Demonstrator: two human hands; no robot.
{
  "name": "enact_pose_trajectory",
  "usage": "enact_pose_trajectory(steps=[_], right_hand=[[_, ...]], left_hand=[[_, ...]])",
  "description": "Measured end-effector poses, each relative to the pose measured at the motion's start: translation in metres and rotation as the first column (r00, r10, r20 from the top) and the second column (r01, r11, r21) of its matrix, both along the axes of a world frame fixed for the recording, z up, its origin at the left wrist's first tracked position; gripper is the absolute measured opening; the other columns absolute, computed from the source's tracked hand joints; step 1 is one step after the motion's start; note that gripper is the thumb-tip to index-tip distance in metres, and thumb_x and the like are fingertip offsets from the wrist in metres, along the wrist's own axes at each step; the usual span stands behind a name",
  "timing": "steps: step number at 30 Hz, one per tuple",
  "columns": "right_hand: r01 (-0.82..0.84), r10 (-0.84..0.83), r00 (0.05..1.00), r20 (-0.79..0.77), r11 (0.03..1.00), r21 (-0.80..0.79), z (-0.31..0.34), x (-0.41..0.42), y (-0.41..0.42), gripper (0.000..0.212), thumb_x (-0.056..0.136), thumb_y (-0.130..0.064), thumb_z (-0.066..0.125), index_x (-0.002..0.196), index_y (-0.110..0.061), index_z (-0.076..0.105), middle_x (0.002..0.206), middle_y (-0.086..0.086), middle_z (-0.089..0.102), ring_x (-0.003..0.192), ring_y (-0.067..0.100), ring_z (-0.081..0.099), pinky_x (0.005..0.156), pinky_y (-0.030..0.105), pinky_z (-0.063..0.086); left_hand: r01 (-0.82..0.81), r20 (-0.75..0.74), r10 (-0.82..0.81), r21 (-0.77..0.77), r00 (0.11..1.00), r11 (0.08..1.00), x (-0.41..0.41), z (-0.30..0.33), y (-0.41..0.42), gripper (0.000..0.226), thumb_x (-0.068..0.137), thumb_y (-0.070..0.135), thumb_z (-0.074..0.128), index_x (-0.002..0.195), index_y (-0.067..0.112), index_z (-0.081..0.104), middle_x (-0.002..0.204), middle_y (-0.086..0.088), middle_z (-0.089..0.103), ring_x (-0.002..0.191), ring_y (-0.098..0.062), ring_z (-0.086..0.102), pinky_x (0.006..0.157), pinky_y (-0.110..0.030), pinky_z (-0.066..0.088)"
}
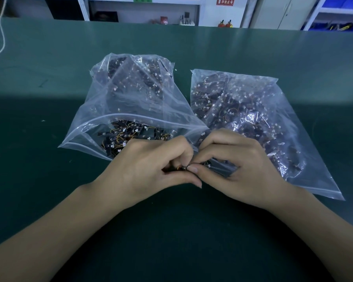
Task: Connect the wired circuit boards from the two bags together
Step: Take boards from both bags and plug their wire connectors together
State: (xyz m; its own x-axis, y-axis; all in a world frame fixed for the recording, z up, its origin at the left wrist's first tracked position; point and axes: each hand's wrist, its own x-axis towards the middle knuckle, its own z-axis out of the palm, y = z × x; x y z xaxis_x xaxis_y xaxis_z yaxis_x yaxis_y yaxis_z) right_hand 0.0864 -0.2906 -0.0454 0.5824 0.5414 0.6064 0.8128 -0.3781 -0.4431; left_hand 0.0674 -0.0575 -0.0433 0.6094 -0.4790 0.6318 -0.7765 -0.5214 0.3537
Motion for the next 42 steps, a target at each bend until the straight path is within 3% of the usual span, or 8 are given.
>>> enact_pose_trajectory(steps=[3,5,9,14,25,42], right_hand=[[0.039,-0.039,0.999,0.006,0.997,0.064,0.0001,0.0012,-0.0006,0.012,0.097,-0.015,0.078,0.089,-0.007,0.08,0.085,0.001,0.069,0.076,0.016,0.063,0.072,0.024,0.047],[0.086,-0.09,0.996,0.023,0.99,0.114,0.0007,0.0028,-0.0019,0.011,0.097,-0.011,0.077,0.088,-0.005,0.079,0.084,0.003,0.07,0.073,0.016,0.062,0.069,0.023,0.046],[0.156,-0.161,0.987,0.025,0.977,0.144,-0.0002,0.0034,-0.0032,0.013,0.098,-0.013,0.076,0.087,-0.007,0.078,0.081,0.0,0.067,0.07,0.015,0.058,0.067,0.024,0.044],[0.097,-0.098,0.995,0.002,0.987,0.131,-0.0007,0.0024,-0.0018,0.013,0.099,-0.014,0.074,0.09,-0.005,0.077,0.085,0.0,0.069,0.075,0.015,0.062,0.069,0.026,0.048],[0.117,-0.124,0.992,0.036,0.983,0.139,-0.0023,0.0034,-0.0012,0.011,0.099,-0.013,0.077,0.09,-0.006,0.079,0.086,0.002,0.069,0.077,0.02,0.064,0.07,0.028,0.049],[0.114,-0.118,0.993,0.023,0.988,0.108,-0.0007,0.0012,0.0016,0.014,0.1,-0.013,0.074,0.087,-0.006,0.076,0.082,-0.003,0.065,0.074,0.016,0.059,0.07,0.027,0.047]], left_hand=[[-0.093,0.008,0.093,-0.011,0.996,0.996,-0.0003,0.0022,0.0006,0.043,0.092,0.06,0.073,0.1,0.018,0.07,0.077,0.016,0.064,0.066,-0.004,0.059,0.061,-0.024,0.053],[-0.145,0.021,0.145,-0.01,0.989,0.989,0.0009,0.0027,0.0026,0.032,0.1,0.057,0.067,0.113,0.027,0.068,0.082,0.012,0.071,0.069,-0.012,0.068,0.062,-0.036,0.057],[-0.213,0.086,0.214,-0.02,0.973,0.977,0.0047,-0.001,0.0042,0.027,0.106,0.037,0.063,0.097,0.015,0.076,0.074,0.01,0.065,0.061,-0.014,0.058,0.053,-0.038,0.05],[-0.189,0.072,0.192,-0.038,0.979,0.981,0.0064,-0.003,0.0042,0.025,0.107,0.03,0.064,0.092,0.014,0.075,0.072,0.009,0.061,0.062,-0.013,0.054,0.053,-0.038,0.047],[-0.149,0.029,0.149,-0.016,0.988,0.989,0.0057,0.0002,0.0061,0.026,0.109,0.026,0.06,0.094,0.014,0.076,0.074,0.004,0.067,0.065,-0.019,0.061,0.057,-0.042,0.049],[-0.164,0.057,0.163,0.029,0.985,0.986,0.0041,0.0018,0.0039,0.022,0.106,0.021,0.06,0.092,0.014,0.075,0.075,0.006,0.063,0.067,-0.016,0.056,0.058,-0.042,0.048]])
